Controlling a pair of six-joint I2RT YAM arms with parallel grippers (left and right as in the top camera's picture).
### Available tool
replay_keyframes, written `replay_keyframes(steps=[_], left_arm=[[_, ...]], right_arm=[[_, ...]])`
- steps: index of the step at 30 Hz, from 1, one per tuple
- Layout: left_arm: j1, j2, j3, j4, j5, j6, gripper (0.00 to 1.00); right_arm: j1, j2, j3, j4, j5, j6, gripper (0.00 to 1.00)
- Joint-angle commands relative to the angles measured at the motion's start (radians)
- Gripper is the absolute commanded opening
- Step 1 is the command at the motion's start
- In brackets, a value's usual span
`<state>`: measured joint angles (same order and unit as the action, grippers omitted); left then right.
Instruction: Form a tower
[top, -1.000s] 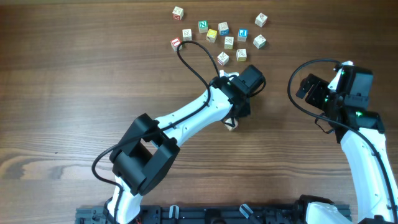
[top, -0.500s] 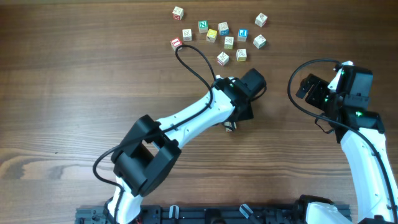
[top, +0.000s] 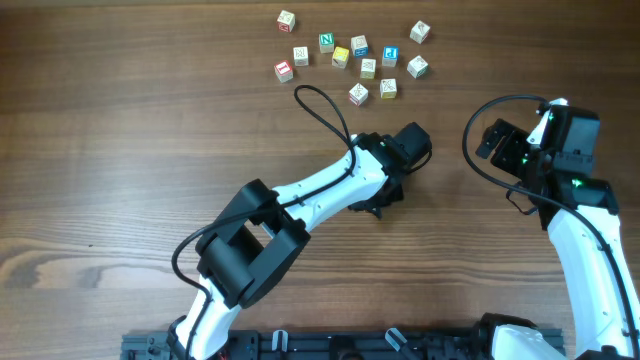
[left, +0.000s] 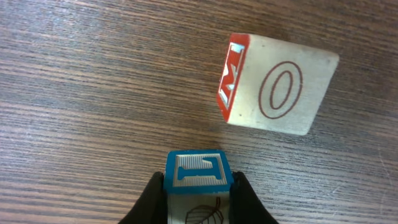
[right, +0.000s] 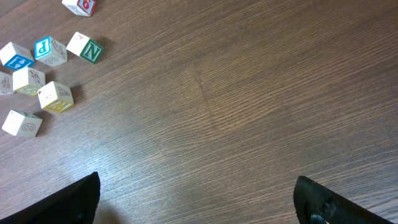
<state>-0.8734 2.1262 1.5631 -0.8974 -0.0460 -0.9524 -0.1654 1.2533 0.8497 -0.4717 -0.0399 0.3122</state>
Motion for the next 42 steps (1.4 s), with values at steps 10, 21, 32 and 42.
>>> replay_keyframes(steps=[10, 21, 32, 42], left_arm=[[0.003, -0.171, 0.013, 0.051, -0.17, 0.138, 0.29], [0.054, -0.156, 0.029, 0.246, -0.168, 0.216, 0.33], [0.052, -0.071, 0.027, 0.148, -0.112, 0.273, 0.33], [0.052, -0.04, 0.027, 0.156, -0.043, 0.373, 0.4]], right_arm=[[0.0, 0.011, 0.013, 0.0, 0.021, 0.003, 1.0], [0.0, 0.011, 0.013, 0.0, 0.021, 0.003, 1.0], [0.0, 0.011, 0.013, 0.0, 0.021, 0.003, 1.0], [0.0, 0.011, 0.013, 0.0, 0.021, 0.003, 1.0]])
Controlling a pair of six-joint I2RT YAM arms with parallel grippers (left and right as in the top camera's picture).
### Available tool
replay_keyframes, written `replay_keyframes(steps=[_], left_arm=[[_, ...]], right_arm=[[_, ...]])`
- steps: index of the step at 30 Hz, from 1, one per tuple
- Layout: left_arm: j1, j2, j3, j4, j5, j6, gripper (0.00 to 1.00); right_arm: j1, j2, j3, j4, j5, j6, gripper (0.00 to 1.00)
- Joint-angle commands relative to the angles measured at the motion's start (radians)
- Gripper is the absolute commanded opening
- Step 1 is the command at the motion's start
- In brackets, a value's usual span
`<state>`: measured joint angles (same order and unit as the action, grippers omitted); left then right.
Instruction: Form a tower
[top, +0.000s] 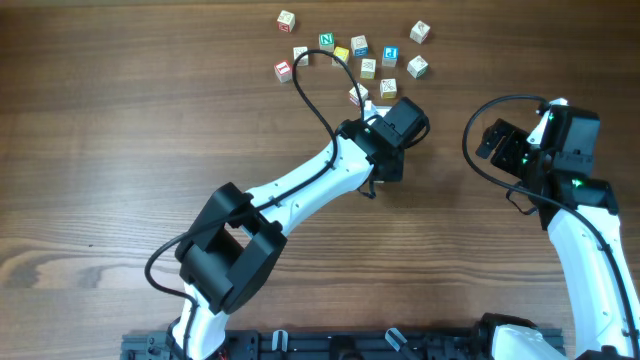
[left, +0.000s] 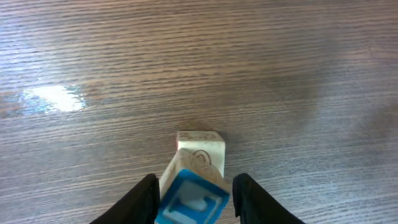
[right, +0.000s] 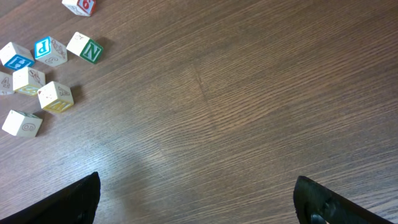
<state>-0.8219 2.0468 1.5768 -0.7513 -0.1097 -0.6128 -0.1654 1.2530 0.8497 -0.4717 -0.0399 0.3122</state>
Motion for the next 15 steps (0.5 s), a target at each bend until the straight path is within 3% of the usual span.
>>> replay_keyframes(steps=[1, 10, 12, 15], left_arm=[[0.0, 0.047, 0.013, 0.011, 0.021, 0.033, 0.41], [0.0, 0.05, 0.013, 0.032, 0.02, 0.033, 0.4], [0.0, 0.044, 0.013, -0.015, 0.024, 0.029, 0.45], [0.0, 0.01, 0.014, -0.092, 0.027, 0.016, 0.45]], right_arm=[[0.0, 0.011, 0.013, 0.0, 0.021, 0.003, 1.0], [0.0, 0.011, 0.013, 0.0, 0.021, 0.003, 1.0], [0.0, 0.011, 0.013, 0.0, 0.021, 0.003, 1.0], [0.0, 0.011, 0.013, 0.0, 0.021, 0.003, 1.0]])
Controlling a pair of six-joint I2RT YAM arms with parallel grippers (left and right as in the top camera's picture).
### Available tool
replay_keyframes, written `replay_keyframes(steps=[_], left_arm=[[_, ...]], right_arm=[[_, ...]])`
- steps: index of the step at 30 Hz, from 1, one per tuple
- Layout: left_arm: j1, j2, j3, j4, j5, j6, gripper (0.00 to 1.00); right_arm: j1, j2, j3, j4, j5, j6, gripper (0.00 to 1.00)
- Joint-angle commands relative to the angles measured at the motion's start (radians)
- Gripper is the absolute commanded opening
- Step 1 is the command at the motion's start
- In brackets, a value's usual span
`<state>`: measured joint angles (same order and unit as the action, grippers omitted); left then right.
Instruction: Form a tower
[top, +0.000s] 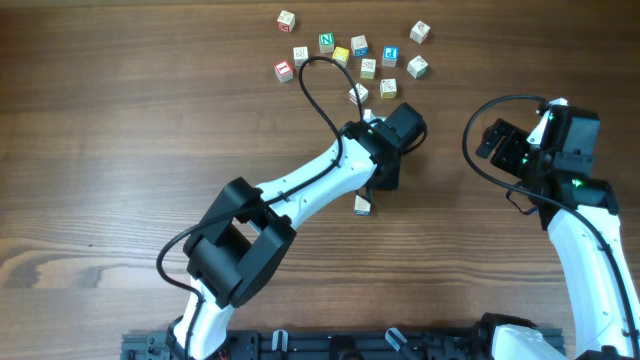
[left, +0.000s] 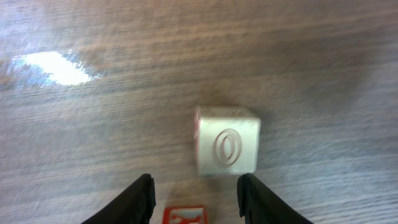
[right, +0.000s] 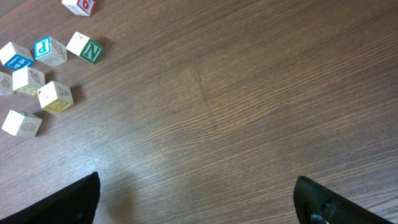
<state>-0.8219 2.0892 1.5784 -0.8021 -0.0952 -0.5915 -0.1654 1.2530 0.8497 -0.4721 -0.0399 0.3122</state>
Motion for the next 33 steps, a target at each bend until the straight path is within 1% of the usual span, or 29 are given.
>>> replay_keyframes(steps=[1, 3, 4, 6, 8, 9, 10, 11, 13, 15, 16, 17, 21, 22, 24, 25, 27, 30, 33], left_arm=[[0.0, -0.045, 0.013, -0.084, 0.016, -0.074, 0.49], [-0.001, -0.044, 0.005, -0.112, 0.043, -0.106, 0.57], [-0.004, -0.044, -0.008, -0.112, 0.069, -0.111, 0.58], [-0.005, -0.044, -0.041, -0.119, 0.09, -0.181, 0.62], [-0.006, -0.044, -0.077, -0.09, 0.151, -0.18, 0.63], [-0.006, -0.044, -0.095, -0.081, 0.178, -0.181, 0.59], [-0.006, -0.044, -0.103, -0.077, 0.186, -0.181, 0.51], [-0.006, -0.044, -0.107, -0.074, 0.19, -0.181, 0.39], [-0.007, -0.044, -0.107, -0.075, 0.198, -0.181, 0.35], [-0.012, -0.044, -0.107, -0.077, 0.21, -0.18, 0.24], [-0.016, -0.044, -0.107, -0.073, 0.204, -0.18, 0.15], [-0.018, -0.044, -0.107, -0.066, 0.198, -0.18, 0.13], [0.001, -0.063, -0.079, -0.067, 0.177, -0.161, 0.14], [0.007, -0.073, -0.06, -0.068, 0.169, -0.124, 0.15], [0.013, -0.089, -0.018, -0.068, 0.131, -0.051, 0.22], [0.013, -0.089, -0.004, -0.064, 0.113, -0.027, 0.23], [0.015, -0.089, 0.006, -0.02, 0.081, 0.036, 0.26], [0.036, -0.089, 0.007, 0.0, 0.071, 0.039, 0.27], [0.056, -0.087, 0.007, 0.042, 0.098, 0.092, 0.27]], right_arm=[[0.0, 0.011, 0.013, 0.0, 0.021, 0.003, 1.0], [0.0, 0.011, 0.013, 0.0, 0.021, 0.003, 1.0], [0.0, 0.011, 0.013, 0.0, 0.021, 0.003, 1.0], [0.0, 0.011, 0.013, 0.0, 0.021, 0.003, 1.0], [0.0, 0.011, 0.013, 0.0, 0.021, 0.003, 1.0], [0.0, 0.011, 0.013, 0.0, 0.021, 0.003, 1.0], [0.0, 0.011, 0.013, 0.0, 0.021, 0.003, 1.0], [0.0, 0.011, 0.013, 0.0, 0.021, 0.003, 1.0], [0.0, 0.011, 0.013, 0.0, 0.021, 0.003, 1.0], [0.0, 0.011, 0.013, 0.0, 0.021, 0.003, 1.0], [0.0, 0.011, 0.013, 0.0, 0.021, 0.003, 1.0], [0.0, 0.011, 0.013, 0.0, 0.021, 0.003, 1.0], [0.0, 0.011, 0.013, 0.0, 0.021, 0.003, 1.0], [0.0, 0.011, 0.013, 0.0, 0.021, 0.003, 1.0], [0.0, 0.011, 0.013, 0.0, 0.021, 0.002, 1.0], [0.0, 0.011, 0.013, 0.0, 0.021, 0.003, 1.0], [0.0, 0.011, 0.013, 0.0, 0.021, 0.002, 1.0], [0.0, 0.011, 0.013, 0.0, 0.021, 0.003, 1.0], [0.0, 0.011, 0.013, 0.0, 0.021, 0.003, 1.0]])
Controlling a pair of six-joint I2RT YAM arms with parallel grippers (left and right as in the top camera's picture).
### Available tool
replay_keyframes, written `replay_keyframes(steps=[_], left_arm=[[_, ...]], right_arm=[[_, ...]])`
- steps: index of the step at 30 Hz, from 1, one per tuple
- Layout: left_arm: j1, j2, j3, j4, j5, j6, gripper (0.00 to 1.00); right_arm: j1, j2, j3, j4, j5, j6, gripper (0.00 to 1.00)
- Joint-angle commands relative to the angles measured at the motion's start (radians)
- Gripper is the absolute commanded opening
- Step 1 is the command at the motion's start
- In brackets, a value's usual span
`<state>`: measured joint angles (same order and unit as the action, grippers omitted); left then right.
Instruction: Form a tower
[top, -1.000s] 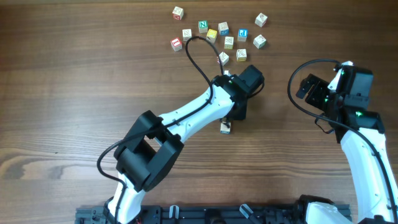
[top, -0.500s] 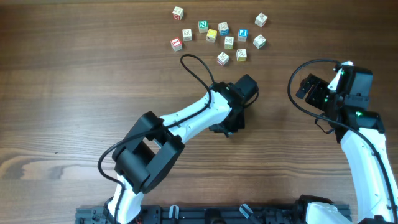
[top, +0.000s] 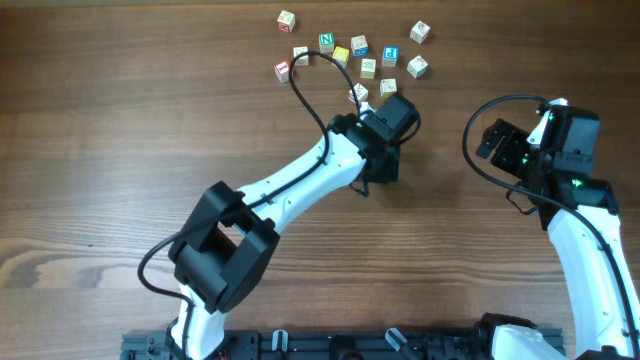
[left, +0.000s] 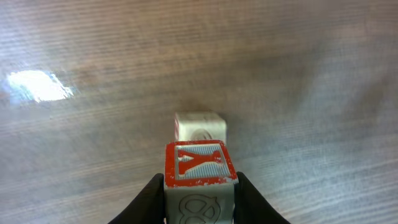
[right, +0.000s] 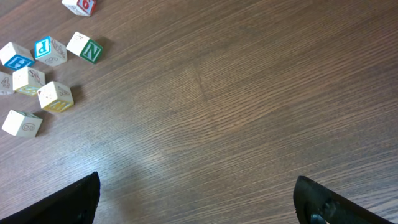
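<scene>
My left gripper (left: 200, 194) is shut on a block with a red Y face (left: 200, 165) and holds it above the table. Just beyond it a white block (left: 200, 127) with a faint ring on one face lies on the wood. Overhead, the left gripper (top: 374, 166) sits just below the cluster of blocks, and its arm hides both of these blocks. My right gripper (right: 196, 202) stands wide open over bare wood, far to the right (top: 496, 140), with nothing between its fingers.
Several loose letter blocks (top: 359, 46) lie scattered at the far middle of the table. Some of them show at the left edge of the right wrist view, among them a green N block (right: 86, 47). The left arm's black cable (top: 303, 88) loops beside the cluster.
The left jaws were open over the O block, with a red block at the frame's bottom edge. Now they are shut on the red Y block, higher up. The right arm is unchanged.
My left gripper first held a blue block beside the O block. Then the blue block sat tilted between parted jaws over a white block. Then the jaws were open with no blue block in view and a red block at the edge. Now the gripper holds the red Y block.
</scene>
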<state>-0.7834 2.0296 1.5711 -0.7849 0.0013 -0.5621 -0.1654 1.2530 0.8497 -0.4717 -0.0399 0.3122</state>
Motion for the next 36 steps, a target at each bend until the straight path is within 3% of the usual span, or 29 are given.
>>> replay_keyframes(steps=[1, 24, 29, 36], left_arm=[[0.018, -0.027, 0.014, 0.039, 0.002, 0.076, 0.27], [0.004, 0.065, 0.014, 0.061, 0.035, 0.087, 0.33], [-0.003, 0.065, 0.014, 0.064, 0.035, 0.087, 0.45], [-0.007, 0.065, 0.014, 0.074, 0.039, 0.084, 0.44]], right_arm=[[0.0, 0.011, 0.013, 0.0, 0.021, 0.003, 1.0], [0.0, 0.011, 0.013, 0.0, 0.021, 0.003, 1.0], [0.0, 0.011, 0.013, 0.0, 0.021, 0.003, 1.0], [0.0, 0.011, 0.013, 0.0, 0.021, 0.003, 1.0]])
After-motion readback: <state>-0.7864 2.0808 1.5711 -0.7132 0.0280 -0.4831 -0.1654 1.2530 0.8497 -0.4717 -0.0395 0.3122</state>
